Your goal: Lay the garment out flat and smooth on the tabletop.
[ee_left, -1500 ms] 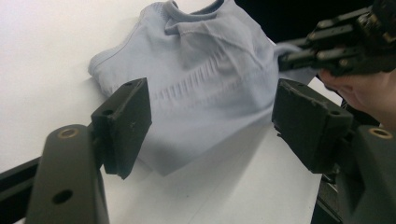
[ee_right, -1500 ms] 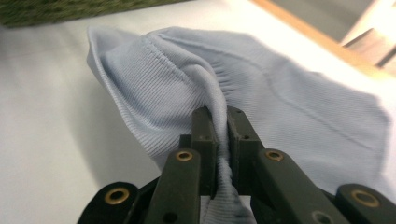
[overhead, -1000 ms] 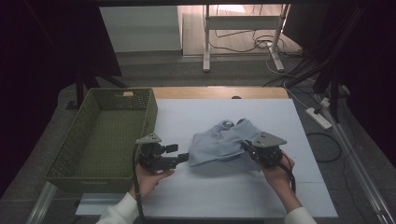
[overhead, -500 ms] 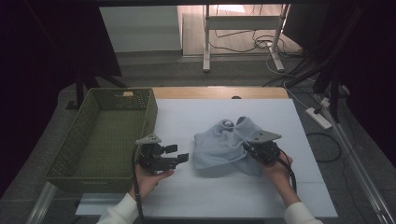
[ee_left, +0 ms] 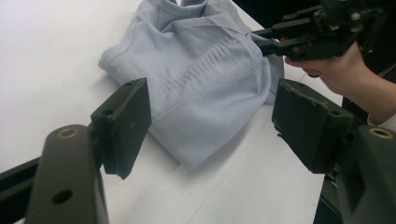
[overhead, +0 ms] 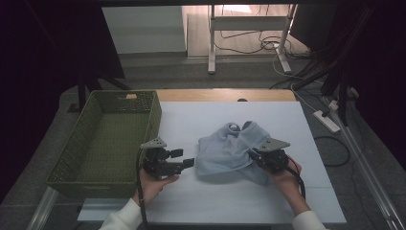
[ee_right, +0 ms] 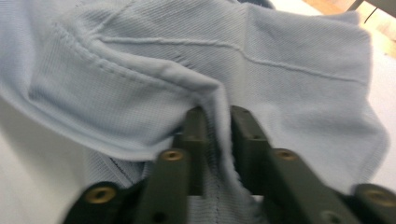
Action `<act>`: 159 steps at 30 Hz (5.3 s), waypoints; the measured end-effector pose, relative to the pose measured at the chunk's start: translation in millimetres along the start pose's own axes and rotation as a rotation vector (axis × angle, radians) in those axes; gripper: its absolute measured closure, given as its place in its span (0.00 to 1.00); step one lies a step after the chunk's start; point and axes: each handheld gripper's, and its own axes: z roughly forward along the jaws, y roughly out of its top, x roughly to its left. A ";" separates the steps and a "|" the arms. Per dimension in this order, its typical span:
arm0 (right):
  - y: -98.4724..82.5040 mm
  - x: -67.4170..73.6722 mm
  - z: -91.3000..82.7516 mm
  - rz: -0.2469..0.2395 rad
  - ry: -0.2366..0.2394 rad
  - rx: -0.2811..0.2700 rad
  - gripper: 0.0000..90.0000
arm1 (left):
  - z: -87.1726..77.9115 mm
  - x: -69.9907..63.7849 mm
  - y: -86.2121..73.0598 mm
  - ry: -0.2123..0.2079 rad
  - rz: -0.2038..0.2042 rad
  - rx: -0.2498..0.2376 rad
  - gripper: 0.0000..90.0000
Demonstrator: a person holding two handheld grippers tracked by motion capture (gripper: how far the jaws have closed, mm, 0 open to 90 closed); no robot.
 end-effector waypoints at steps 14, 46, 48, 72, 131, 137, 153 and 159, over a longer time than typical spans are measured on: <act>16.0 25.9 -33.6 -0.012 0.134 -0.169 0.52 | 0.6 -0.3 0.9 -0.001 0.002 -0.002 0.31; 53.7 122.9 34.4 -0.208 0.395 -0.069 0.47 | -1.5 2.0 0.1 0.005 -0.003 -0.003 0.31; 55.0 123.8 40.6 -0.210 0.381 -0.060 0.47 | -1.0 1.7 0.1 0.005 -0.003 -0.003 0.31; 51.6 114.7 86.0 -0.169 0.329 0.066 0.44 | -1.0 1.0 0.3 0.002 -0.002 0.001 0.31; 60.6 157.6 23.1 -0.111 0.665 -0.037 0.91 | -0.8 -0.6 2.1 0.003 0.012 -0.016 0.31; 57.6 143.5 11.5 -0.062 0.616 -0.093 0.64 | -0.4 0.4 1.5 0.005 0.009 -0.013 0.31; 25.4 17.4 -27.6 0.186 0.189 -0.144 0.54 | 3.9 -0.8 0.3 0.006 0.012 -0.001 0.31; 10.2 2.3 -26.1 0.218 0.167 -0.105 0.53 | 3.6 0.2 0.1 0.005 0.010 0.000 0.31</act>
